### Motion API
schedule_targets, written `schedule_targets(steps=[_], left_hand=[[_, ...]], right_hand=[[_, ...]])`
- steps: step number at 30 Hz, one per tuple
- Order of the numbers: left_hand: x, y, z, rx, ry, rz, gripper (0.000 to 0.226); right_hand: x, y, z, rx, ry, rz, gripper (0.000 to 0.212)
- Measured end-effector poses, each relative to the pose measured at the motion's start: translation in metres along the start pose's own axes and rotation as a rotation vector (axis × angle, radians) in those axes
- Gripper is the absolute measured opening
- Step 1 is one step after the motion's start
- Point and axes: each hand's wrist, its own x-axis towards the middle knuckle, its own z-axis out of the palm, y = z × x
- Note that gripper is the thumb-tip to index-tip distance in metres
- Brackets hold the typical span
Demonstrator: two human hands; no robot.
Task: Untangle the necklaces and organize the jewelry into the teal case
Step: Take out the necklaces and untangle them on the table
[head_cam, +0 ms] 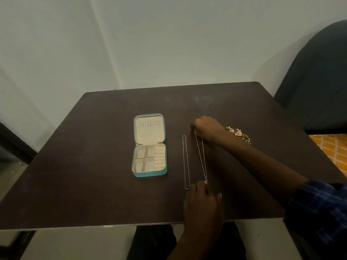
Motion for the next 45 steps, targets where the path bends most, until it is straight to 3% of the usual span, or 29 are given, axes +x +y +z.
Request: schedule_targets(steps=[7, 9, 12, 20, 23, 28, 30, 34, 45], left_hand=[[-0.002, 0.002, -0.010, -0.051, -0.148, -0.064, 0.043], [-0.003, 0.001, -0.010, -0.050, -0.092, 0.022, 0.040], [-0.002, 0.005, -0.019, 0.005, -0.218, -0.003, 0.044], [-0.002, 0.006, -0.028, -0.010, -0.116, -0.031, 0.047], [-0.004, 0.006, -0.030, -0.044, -0.210, -0.029, 0.047], [-0.009, 0.006, -0.023, -0.126, -0.238, -0.034, 0.051], [-0.010, 0.004, -0.021, -0.019, -0.155, 0.002, 0.051], [-0.010, 0.006, -0.023, -0.028, -0.216, 0.007, 0.051], [-0.007, 0.010, -0.015, 0.040, -0.159, -0.061, 0.046]], right_hand=[[-0.005, 0.000, 0.000, -0.033, 0.011, -0.007, 0.029], [-0.007, -0.001, -0.001, -0.030, 0.023, 0.012, 0.028], [-0.010, -0.004, -0.003, -0.046, 0.060, 0.022, 0.026], [-0.012, -0.006, -0.003, -0.097, 0.061, 0.002, 0.025], [-0.013, -0.008, -0.003, -0.111, 0.063, -0.008, 0.029], [-0.016, -0.008, -0.005, -0.173, 0.110, -0.007, 0.022], [-0.018, -0.009, -0.006, -0.178, 0.112, -0.009, 0.019], [-0.018, -0.009, -0.003, -0.150, 0.136, -0.023, 0.017], [-0.015, -0.012, 0.001, -0.177, 0.141, -0.007, 0.020]])
